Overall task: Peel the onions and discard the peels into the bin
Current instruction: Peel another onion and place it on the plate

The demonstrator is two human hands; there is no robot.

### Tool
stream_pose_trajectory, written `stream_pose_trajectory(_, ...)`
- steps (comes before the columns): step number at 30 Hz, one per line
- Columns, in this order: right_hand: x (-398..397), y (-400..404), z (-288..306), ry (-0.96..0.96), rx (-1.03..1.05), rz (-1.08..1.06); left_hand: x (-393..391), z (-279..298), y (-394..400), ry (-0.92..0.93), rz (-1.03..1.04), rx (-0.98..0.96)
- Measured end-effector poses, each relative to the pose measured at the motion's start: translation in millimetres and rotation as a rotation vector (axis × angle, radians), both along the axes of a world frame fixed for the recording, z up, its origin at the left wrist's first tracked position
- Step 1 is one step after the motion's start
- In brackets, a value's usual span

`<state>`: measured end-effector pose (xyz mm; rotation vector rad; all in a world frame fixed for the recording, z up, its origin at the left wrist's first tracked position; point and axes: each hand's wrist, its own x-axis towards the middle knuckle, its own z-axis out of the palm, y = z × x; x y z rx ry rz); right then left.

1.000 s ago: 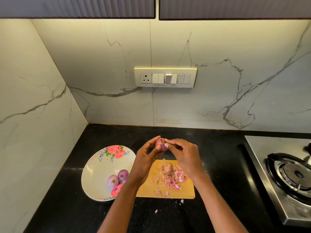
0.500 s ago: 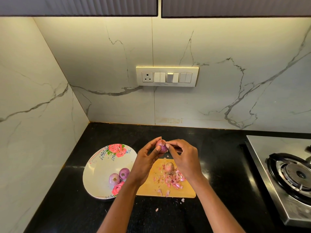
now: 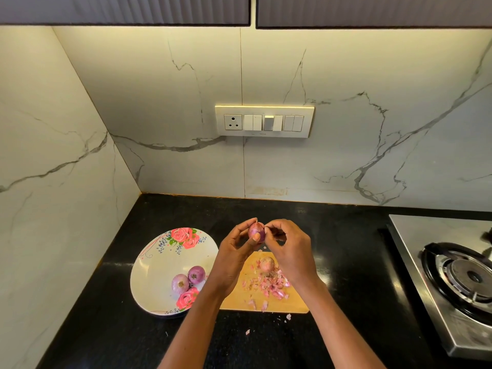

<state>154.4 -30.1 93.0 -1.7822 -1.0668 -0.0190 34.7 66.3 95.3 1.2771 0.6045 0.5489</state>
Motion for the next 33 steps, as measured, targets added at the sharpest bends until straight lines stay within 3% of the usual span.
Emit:
stream_pose_trajectory(9,11,4,3,0.220,-0.028,-0.041,-3,1,2,-0.014,-0.060,-0.034)
stream_pose_trajectory(15,9,3,9,0.454,-0.046,0.174,-6,1,8,-0.049,-0.029,-0.159)
stream_pose_trajectory(21,6,3,1,0.527,0.002,0.161,-6,1,8,0.024,-0.037,-0.023)
stream_pose_trajectory(25,7,4,2,0.485,-0.019,0.118,-11,-6,10,0.071,-0.056,0.026)
stream_pose_trajectory(29,20,5,-5,0.430,-0.077,0.012,-13,-2,10,0.037,-0.066,-0.055)
stream_pose_trajectory(33,24,3,-3,0.338,-0.157,0.126,-15,2,12,0.010,-0.079,-0.073)
